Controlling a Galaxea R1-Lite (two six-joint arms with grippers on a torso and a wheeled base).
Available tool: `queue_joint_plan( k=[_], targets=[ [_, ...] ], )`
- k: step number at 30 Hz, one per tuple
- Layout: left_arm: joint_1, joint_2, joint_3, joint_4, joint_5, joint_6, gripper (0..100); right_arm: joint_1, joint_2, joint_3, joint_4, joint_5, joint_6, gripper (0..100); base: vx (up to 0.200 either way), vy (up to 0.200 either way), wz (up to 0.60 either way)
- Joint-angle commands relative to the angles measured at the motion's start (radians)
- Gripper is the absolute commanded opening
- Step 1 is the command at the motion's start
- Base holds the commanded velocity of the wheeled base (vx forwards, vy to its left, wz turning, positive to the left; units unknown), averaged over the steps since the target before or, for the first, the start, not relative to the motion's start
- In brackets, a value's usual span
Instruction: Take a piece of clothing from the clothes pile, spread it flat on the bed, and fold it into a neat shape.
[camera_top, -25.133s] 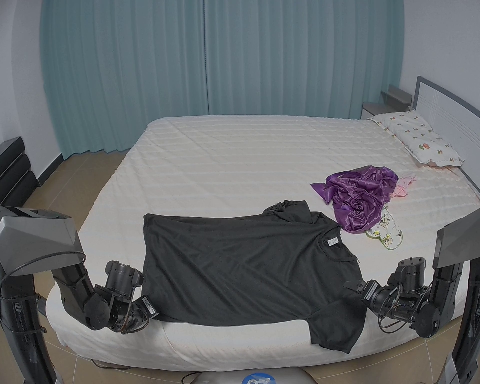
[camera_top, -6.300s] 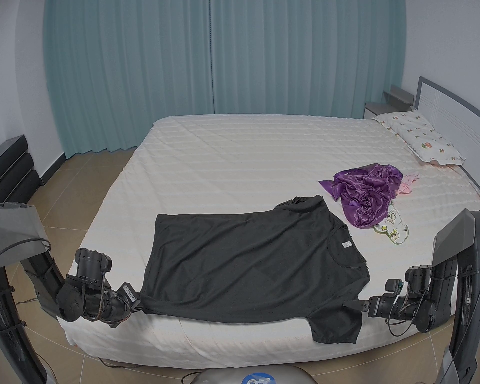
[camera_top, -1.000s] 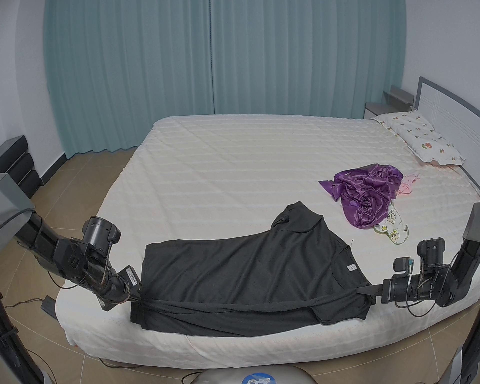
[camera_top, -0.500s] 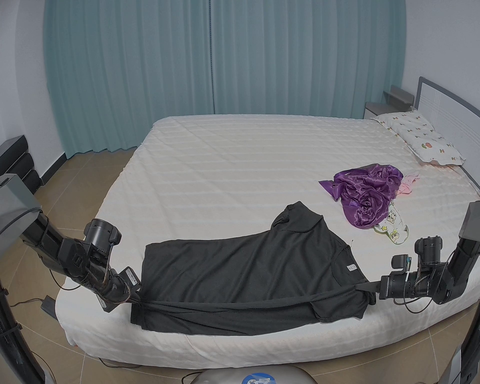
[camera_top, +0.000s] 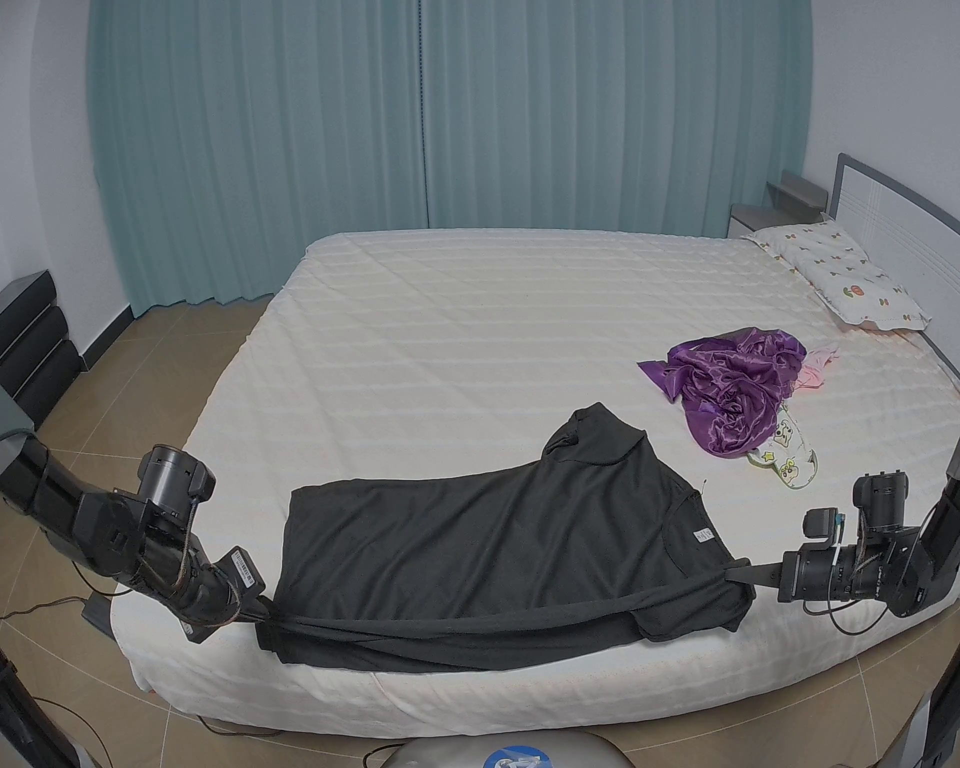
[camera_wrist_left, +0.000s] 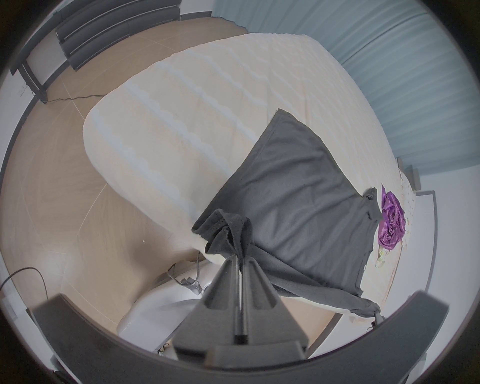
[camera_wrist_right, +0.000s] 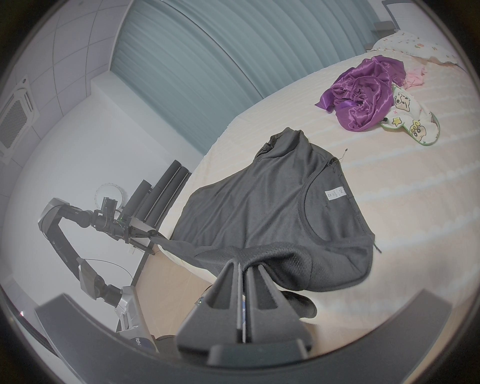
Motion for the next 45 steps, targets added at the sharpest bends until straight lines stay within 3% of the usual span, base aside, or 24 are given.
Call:
queue_joint_plan(
  k=[1,5,11,25,29,45],
  targets=[
    [0.0,-0.064,0.025,0.023,-0.018,0.008,0,-0.026,-0.059,0.036,-0.001,0.013,-0.003,0,0.0,0.0,0.0],
    [0.0,-0.072,0.026,0.104,-0.043,0.05,0,-0.042,-0.085,0.068,-0.001,0.021,-0.004,0,0.0,0.0,0.0],
    [0.006,-0.063,0.02,0.102,-0.041,0.064,0,-0.037,-0.077,0.065,-0.001,0.021,-0.01,0,0.0,0.0,0.0],
    [0.009,0.135,-0.158,0.105,-0.034,0.042,0,0.024,0.107,-0.099,0.002,-0.001,-0.001,0,0.0,0.0,0.0],
    [0.012,0.214,-0.23,0.107,-0.03,0.013,0,0.055,0.207,-0.177,-0.001,-0.048,-0.001,0,0.0,0.0,0.0],
    [0.018,0.339,-0.355,0.112,-0.026,-0.018,0,0.067,0.302,-0.254,-0.002,-0.064,0.017,0,0.0,0.0,0.0]
  ],
)
